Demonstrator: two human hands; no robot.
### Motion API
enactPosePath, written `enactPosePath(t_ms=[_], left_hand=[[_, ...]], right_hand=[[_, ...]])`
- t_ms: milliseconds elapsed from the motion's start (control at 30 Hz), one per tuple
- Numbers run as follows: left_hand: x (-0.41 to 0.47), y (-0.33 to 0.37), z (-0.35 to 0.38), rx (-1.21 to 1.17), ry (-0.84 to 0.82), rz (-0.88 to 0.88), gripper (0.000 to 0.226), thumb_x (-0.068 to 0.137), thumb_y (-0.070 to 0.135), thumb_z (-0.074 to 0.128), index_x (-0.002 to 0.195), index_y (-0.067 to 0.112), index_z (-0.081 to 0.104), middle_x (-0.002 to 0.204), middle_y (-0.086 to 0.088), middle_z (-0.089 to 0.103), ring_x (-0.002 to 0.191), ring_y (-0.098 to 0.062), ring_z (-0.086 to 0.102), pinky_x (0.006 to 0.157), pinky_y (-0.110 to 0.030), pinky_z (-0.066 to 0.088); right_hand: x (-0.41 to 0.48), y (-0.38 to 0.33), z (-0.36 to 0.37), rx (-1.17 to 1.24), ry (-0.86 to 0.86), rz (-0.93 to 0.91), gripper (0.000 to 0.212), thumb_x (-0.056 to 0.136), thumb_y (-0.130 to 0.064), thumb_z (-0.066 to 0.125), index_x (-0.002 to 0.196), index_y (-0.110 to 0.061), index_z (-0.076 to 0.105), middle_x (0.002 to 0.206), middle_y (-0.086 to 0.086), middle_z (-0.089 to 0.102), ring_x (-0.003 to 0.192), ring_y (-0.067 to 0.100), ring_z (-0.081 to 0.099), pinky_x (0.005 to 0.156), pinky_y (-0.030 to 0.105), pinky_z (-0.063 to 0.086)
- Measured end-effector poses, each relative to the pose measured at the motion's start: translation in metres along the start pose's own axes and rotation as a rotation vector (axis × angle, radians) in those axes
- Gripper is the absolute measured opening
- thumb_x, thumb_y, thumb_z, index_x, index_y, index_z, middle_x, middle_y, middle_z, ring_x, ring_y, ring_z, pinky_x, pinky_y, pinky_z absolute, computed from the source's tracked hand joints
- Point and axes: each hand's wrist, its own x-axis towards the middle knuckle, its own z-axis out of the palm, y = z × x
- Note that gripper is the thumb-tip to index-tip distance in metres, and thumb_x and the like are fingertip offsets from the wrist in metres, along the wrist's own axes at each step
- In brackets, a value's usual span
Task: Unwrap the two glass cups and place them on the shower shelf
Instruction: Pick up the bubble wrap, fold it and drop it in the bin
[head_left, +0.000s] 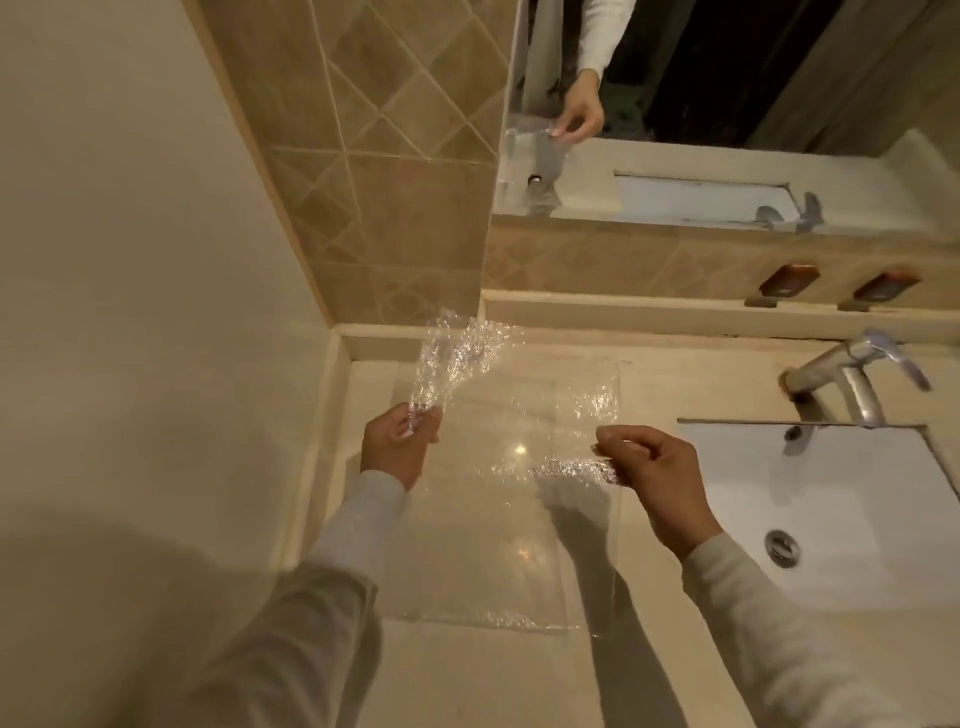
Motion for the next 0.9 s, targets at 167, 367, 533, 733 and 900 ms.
enactPosePath(t_ms=[167,367,533,733,900], left_hand=[[-0.008,0.014,0.014,-0.11,0.077,0.048,0.024,0.085,0.031,0.073,0.07,0.014,0.066,0.05,0.012,0.06,0.047,-0.003,0.05,0.05,-0.021,0.042],[-0.031,0.031,0.04,0.072,0.098,0.159,0.04,0.083,0.026,0.076,0.118,0.021,0.058,0.112,0.004,0.064,0.09,-0.012,0.063,0.083,-0.034,0.05],[-0.083,0.078,0.105,0.68,-0.198,1.284,0.057,0.087,0.035,0.064,0.141,0.024,0.048,0.153,-0.011,0.037,0.144,-0.031,0.029,0.114,-0.055,0.017],[-0.148,0.134,0.195,1.2,-0.845,1.493,0.019,0.096,0.042,0.052,0.1,0.035,0.068,0.107,0.012,0.068,0.125,-0.017,0.051,0.113,-0.064,-0.011],[-0.173,0.154,0.235,1.229,-0.936,1.377,0.016,0.095,0.042,0.056,0.097,0.032,0.068,0.086,0.016,0.065,0.096,-0.012,0.06,0.117,-0.054,0.004]], right_hand=[[-0.028,0.007,-0.016,-0.057,-0.146,0.012,0.017,0.08,-0.029,0.082,0.088,-0.013,0.083,0.081,0.012,0.078,0.071,0.018,0.073,0.064,0.024,0.058],[-0.051,0.014,-0.034,-0.07,0.059,-0.141,0.006,0.091,-0.018,0.076,0.092,-0.019,0.082,0.081,0.006,0.079,0.066,0.018,0.07,0.061,0.026,0.058],[-0.07,0.0,-0.073,-0.212,-0.007,-0.197,0.008,0.093,-0.022,0.075,0.089,-0.021,0.082,0.081,0.002,0.079,0.067,0.019,0.073,0.062,0.023,0.057],[-0.111,-0.002,-0.139,-0.225,0.026,-0.184,0.01,0.092,-0.026,0.076,0.091,-0.018,0.082,0.081,0.002,0.08,0.067,0.021,0.074,0.063,0.024,0.058],[-0.169,0.028,-0.206,-0.148,0.086,-0.081,0.017,0.096,-0.02,0.071,0.102,-0.008,0.081,0.084,0.008,0.081,0.067,0.013,0.073,0.062,0.023,0.056]])
